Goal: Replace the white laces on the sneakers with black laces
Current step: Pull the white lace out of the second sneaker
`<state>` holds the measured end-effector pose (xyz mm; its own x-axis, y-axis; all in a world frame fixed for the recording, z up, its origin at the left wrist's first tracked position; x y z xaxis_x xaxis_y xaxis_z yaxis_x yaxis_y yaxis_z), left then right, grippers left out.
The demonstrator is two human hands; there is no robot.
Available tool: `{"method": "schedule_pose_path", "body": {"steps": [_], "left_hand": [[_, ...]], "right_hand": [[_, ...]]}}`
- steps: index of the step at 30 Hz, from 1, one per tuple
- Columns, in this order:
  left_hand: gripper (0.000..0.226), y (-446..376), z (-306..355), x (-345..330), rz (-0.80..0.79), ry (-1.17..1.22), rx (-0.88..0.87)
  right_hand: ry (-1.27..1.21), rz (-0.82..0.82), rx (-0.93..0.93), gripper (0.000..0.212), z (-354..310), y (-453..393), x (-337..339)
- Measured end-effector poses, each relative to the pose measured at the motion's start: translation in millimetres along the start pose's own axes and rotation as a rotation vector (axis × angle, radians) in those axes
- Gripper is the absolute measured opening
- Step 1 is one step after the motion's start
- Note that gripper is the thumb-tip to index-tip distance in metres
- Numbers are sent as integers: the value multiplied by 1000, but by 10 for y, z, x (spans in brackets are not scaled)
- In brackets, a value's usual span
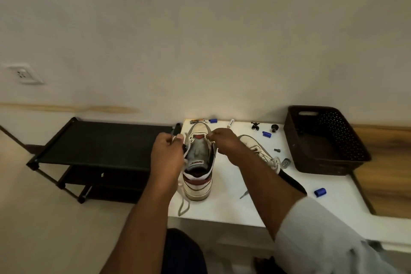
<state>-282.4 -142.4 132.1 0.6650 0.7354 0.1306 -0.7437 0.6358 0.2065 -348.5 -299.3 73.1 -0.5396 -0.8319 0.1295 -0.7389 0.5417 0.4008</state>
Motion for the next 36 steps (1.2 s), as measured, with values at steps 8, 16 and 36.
{"method": "schedule_pose_path", "body": {"steps": [8, 16, 36], "left_hand": [[17, 537, 912, -505, -233, 97, -157], [6, 949, 571, -1468, -419, 14, -112], [25, 629, -742, -3453, -758, -1646, -653]], "right_hand": [[-654, -372, 203, 57, -3, 1762, -323], [-92, 175, 297, 35, -204, 2365, 1146], [792, 547, -279, 46, 2005, 1452, 2574]]}}
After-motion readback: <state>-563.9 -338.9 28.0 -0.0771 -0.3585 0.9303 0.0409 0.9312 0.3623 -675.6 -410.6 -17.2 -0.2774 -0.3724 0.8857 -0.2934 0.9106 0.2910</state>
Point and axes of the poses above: each hand's wrist, its own y-axis away from the middle knuckle, its own x-axis out of the back of the hand, z = x × y, the point moved 3 cm from there along -y, towards the middle knuckle, and after that the axes turned 13 degrees about -z, right-handed, at the moved point
